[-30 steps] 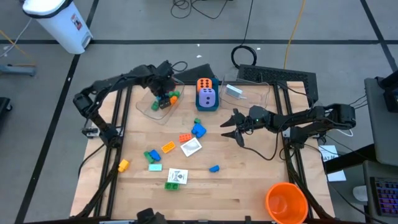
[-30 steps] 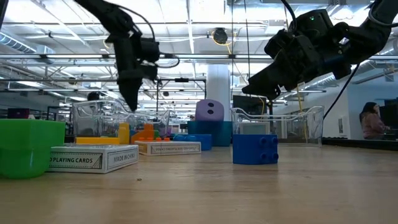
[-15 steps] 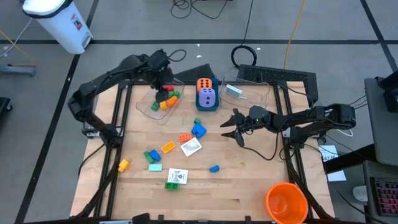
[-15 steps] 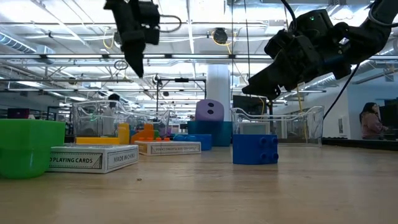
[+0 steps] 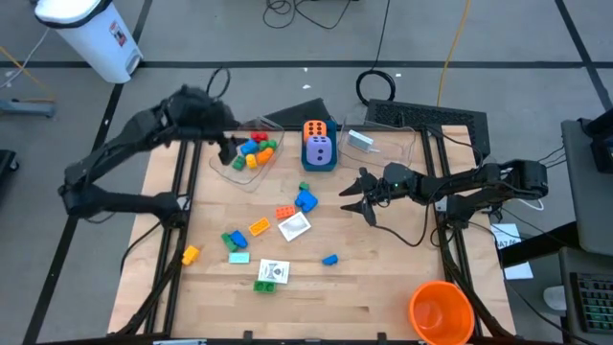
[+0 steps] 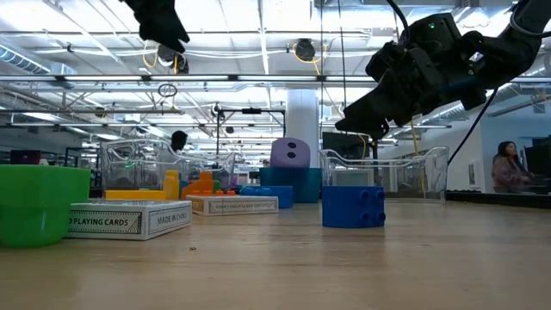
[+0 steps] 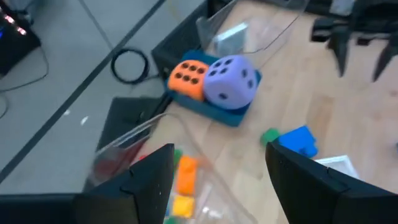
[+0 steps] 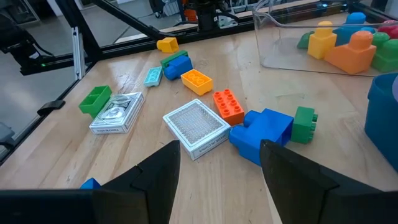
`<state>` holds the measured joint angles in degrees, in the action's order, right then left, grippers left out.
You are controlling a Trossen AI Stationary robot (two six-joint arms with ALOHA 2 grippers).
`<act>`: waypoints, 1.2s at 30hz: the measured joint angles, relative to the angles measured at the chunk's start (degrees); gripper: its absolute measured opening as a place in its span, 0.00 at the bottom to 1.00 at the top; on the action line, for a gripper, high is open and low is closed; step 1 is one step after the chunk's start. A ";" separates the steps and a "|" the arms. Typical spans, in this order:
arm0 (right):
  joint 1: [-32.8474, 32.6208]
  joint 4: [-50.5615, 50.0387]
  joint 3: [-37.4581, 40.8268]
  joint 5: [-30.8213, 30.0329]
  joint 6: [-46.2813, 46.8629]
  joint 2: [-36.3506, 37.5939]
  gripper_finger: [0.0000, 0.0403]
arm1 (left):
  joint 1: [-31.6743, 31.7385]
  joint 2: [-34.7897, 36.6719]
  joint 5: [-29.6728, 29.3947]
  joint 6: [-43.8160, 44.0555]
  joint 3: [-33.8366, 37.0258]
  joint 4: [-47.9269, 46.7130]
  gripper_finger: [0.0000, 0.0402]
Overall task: Pick & Place Toys
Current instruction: Put the yellow game piece into the left transparent bin
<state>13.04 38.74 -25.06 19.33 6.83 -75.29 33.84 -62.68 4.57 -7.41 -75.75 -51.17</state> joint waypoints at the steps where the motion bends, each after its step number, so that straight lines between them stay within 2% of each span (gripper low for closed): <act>1: 0.00 0.00 0.00 -0.01 0.00 0.00 0.53 | -1.00 1.61 0.00 0.79 2.75 2.45 0.64; 8: 0.00 0.02 0.00 -3.15 0.02 0.00 0.53 | -9.23 10.32 0.00 5.53 24.99 21.94 0.64; 13: -0.02 0.07 0.00 -4.31 3.05 0.00 0.53 | -17.35 11.39 -0.02 8.19 39.06 40.37 0.64; 17: -0.65 0.06 0.00 -4.31 5.65 0.00 0.53 | -24.68 9.72 -1.09 8.38 46.02 53.29 0.64; 20: -2.23 0.09 0.00 -4.31 5.27 0.00 0.53 | -30.07 7.81 -6.14 9.56 47.33 55.43 0.64; 23: -4.04 0.57 0.00 -4.61 3.69 0.00 0.53 | -35.07 7.11 -13.31 10.86 45.35 50.43 0.64; 28: -6.08 1.25 0.00 -4.66 1.81 0.00 0.53 | -41.91 6.49 -21.35 17.42 36.60 29.14 0.64; 32: -6.45 1.54 0.00 -6.86 0.49 0.00 0.53 | -44.99 5.49 -20.89 29.11 29.59 10.87 0.64; 36: -6.40 1.51 0.00 -10.01 -0.58 0.00 0.53 | -45.68 5.63 -15.40 44.21 26.41 -0.87 0.64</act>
<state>6.63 40.25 -25.06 9.32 6.25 -75.29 -11.84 -57.05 -10.82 36.80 -49.34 -52.05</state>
